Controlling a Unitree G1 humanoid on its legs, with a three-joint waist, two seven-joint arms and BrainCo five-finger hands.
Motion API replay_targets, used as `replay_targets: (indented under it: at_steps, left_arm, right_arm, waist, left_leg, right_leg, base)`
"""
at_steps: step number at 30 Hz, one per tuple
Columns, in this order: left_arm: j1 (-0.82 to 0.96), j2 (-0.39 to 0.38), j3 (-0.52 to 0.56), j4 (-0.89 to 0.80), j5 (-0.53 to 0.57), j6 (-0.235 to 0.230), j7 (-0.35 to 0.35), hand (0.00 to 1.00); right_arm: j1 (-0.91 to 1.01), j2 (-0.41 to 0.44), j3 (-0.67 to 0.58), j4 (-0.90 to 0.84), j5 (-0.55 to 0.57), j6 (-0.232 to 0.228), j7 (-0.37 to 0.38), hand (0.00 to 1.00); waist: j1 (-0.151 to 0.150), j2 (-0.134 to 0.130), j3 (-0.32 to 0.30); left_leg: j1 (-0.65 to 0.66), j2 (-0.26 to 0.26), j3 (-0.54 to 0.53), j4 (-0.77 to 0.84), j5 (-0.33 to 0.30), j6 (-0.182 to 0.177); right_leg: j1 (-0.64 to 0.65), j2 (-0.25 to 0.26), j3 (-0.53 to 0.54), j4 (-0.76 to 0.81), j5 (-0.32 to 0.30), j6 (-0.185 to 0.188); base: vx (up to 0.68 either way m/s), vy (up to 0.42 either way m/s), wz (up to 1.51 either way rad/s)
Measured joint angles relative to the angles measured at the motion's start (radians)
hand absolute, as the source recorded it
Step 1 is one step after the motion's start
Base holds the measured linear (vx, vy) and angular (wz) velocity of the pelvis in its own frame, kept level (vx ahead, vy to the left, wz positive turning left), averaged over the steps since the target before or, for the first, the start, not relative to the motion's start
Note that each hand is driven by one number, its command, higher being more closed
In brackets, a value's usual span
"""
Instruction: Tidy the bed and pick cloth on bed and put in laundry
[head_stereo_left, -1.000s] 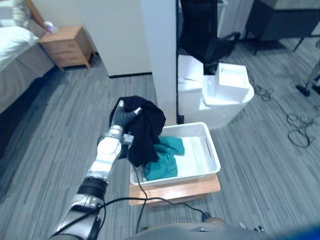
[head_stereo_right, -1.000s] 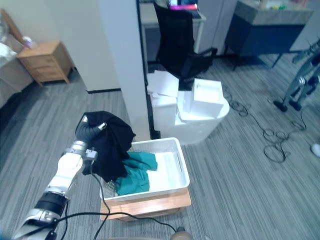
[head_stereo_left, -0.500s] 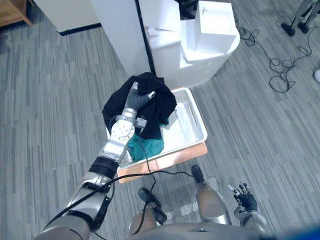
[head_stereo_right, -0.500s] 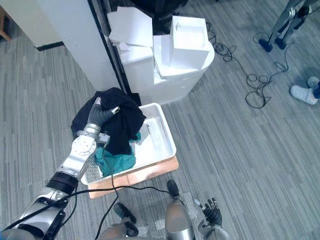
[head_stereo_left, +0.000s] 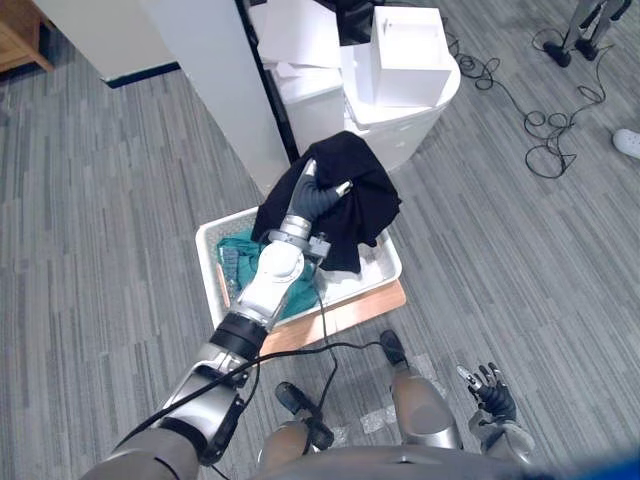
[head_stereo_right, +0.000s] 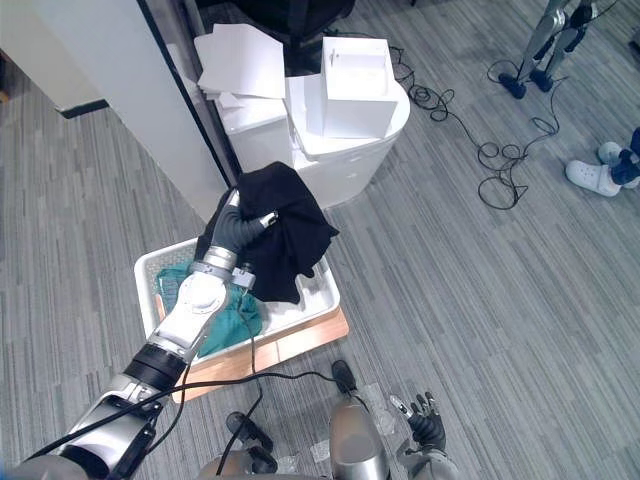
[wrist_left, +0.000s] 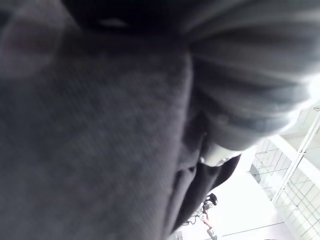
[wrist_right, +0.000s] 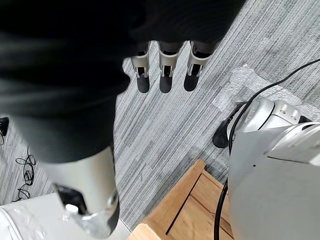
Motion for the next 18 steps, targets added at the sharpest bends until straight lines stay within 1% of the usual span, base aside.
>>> replay_targets:
  at_steps: [1,3,4,5,6,7,9,11,14,16,18]
  left_arm:
    - [-0.005,-0.001,-0.005,0.0,0.0,0.004,0.006,1.0]
    - [-0.026,-0.012,-0.011,0.01,0.0,0.034,0.035,1.0]
    - [-0.029,-0.014,-0.011,0.013,0.0,0.036,0.038,1.0]
    - [-0.045,-0.028,-0.012,0.03,0.0,0.056,0.062,1.0]
    - [-0.053,-0.035,-0.012,0.041,0.0,0.061,0.072,1.0]
    - [-0.073,-0.042,-0.012,0.054,0.0,0.075,0.086,1.0]
    - [-0.098,-0.043,-0.011,0.063,-0.001,0.087,0.12,1.0]
    - [-0.152,-0.044,-0.003,0.107,-0.002,0.121,0.144,1.0]
    - [-0.172,-0.049,0.011,0.148,-0.021,0.155,0.153,1.0]
    - [-0.173,-0.056,0.027,0.163,-0.031,0.166,0.152,1.0]
    - [-0.172,-0.068,0.03,0.185,-0.04,0.179,0.14,1.0]
  right_arm:
    - [-0.001,0.0,0.001,-0.002,0.0,0.001,0.0,0.0]
    - [-0.006,0.0,0.01,-0.025,0.0,0.006,-0.001,0.0]
    - [-0.006,0.0,0.013,-0.029,0.0,0.006,-0.001,0.0]
    - [-0.007,0.0,0.028,-0.049,0.0,0.009,-0.002,0.0]
    - [-0.008,0.0,0.035,-0.056,0.0,0.009,-0.003,0.0]
    - [-0.012,0.001,0.043,-0.074,0.0,0.012,-0.005,0.0]
    - [-0.022,0.009,0.046,-0.101,0.0,0.017,-0.009,0.0]
    - [-0.043,0.018,0.06,-0.135,0.0,0.025,-0.011,0.0]
    - [-0.048,0.018,0.094,-0.189,0.001,0.034,-0.013,0.0]
    - [-0.054,0.017,0.108,-0.207,0.002,0.044,-0.02,0.0]
    - [-0.054,0.017,0.115,-0.221,0.006,0.058,-0.032,0.0]
  waist:
    - [0.001,0.001,0.001]
    - [0.001,0.002,0.014]
    - [0.001,0.002,0.016]
    - [0.003,0.001,0.026]
    - [0.003,0.002,0.032]
    - [0.006,0.0,0.047]
    - [0.008,-0.002,0.048]
    - [0.016,-0.012,0.07]
    - [0.022,-0.013,0.09]
    - [0.024,-0.016,0.1]
    - [0.035,-0.016,0.104]
  left_leg:
    - [-0.008,0.0,0.002,0.0,0.001,0.0]
    - [-0.028,0.0,0.012,0.0,0.006,0.0]
    - [-0.03,0.0,0.013,0.0,0.007,0.0]
    - [-0.037,0.002,0.019,0.0,0.007,0.0]
    - [-0.037,0.003,0.019,0.0,0.007,0.0]
    - [-0.037,0.011,0.019,0.0,0.007,0.0]
    - [-0.07,0.015,0.02,0.013,0.006,-0.001]
    - [-0.104,0.026,0.018,0.04,0.003,-0.001]
    - [-0.122,0.034,0.008,0.05,0.003,-0.002]
    - [-0.128,0.033,0.005,0.05,0.003,-0.001]
    - [-0.139,0.03,0.003,0.049,0.005,0.001]
  right_leg:
    - [-0.009,0.0,0.002,0.002,0.0,0.001]
    - [-0.036,0.001,0.008,0.005,0.004,0.005]
    - [-0.038,0.002,0.008,0.006,0.004,0.005]
    - [-0.051,0.003,0.009,0.011,0.004,0.005]
    - [-0.052,0.002,0.009,0.012,0.004,0.005]
    - [-0.054,0.003,0.008,0.017,0.004,0.005]
    - [-0.088,0.004,0.007,0.03,0.004,0.005]
    - [-0.112,0.003,0.003,0.039,0.004,0.005]
    - [-0.121,0.003,-0.019,0.047,0.003,0.003]
    - [-0.125,0.002,-0.022,0.048,0.003,0.003]
    - [-0.138,-0.001,-0.023,0.053,0.003,0.002]
  base:
    - [0.03,-0.027,-0.07]
    - [0.05,-0.015,-0.1]
    - [0.05,-0.012,-0.12]
    - [0.05,-0.009,-0.08]
    - [0.06,-0.008,-0.07]
    - [0.05,-0.019,-0.05]
    - [0.04,-0.027,-0.01]
    - [0.03,-0.04,0.07]
    - [0.0,-0.048,0.12]
    - [0.01,-0.018,0.08]
    - [0.01,-0.011,0.05]
